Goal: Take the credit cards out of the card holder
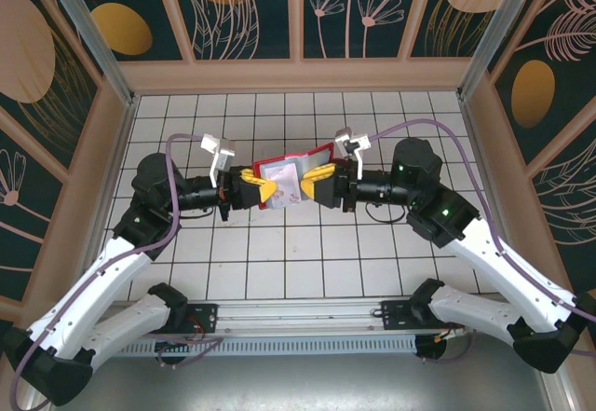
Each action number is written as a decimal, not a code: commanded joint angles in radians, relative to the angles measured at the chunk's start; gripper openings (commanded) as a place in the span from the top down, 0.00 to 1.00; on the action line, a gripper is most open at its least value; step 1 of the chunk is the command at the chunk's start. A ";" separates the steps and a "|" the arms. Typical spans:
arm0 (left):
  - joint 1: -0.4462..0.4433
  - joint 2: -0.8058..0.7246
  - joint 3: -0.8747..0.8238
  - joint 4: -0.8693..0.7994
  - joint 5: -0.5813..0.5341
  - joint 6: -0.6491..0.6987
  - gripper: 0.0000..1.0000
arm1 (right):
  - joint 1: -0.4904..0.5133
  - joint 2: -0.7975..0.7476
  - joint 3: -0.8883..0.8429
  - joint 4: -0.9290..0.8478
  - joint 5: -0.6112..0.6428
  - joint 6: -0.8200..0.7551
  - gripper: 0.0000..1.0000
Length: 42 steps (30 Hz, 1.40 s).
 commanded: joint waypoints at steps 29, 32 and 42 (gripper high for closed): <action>-0.004 0.070 0.081 -0.067 -0.046 0.046 1.00 | 0.015 0.055 0.114 -0.119 -0.081 -0.052 0.72; -0.003 0.083 0.095 -0.102 -0.067 0.066 1.00 | 0.015 0.071 0.157 -0.178 -0.046 -0.070 0.66; -0.003 0.104 0.096 -0.086 -0.031 0.062 1.00 | 0.033 0.110 0.182 -0.163 -0.076 -0.068 0.75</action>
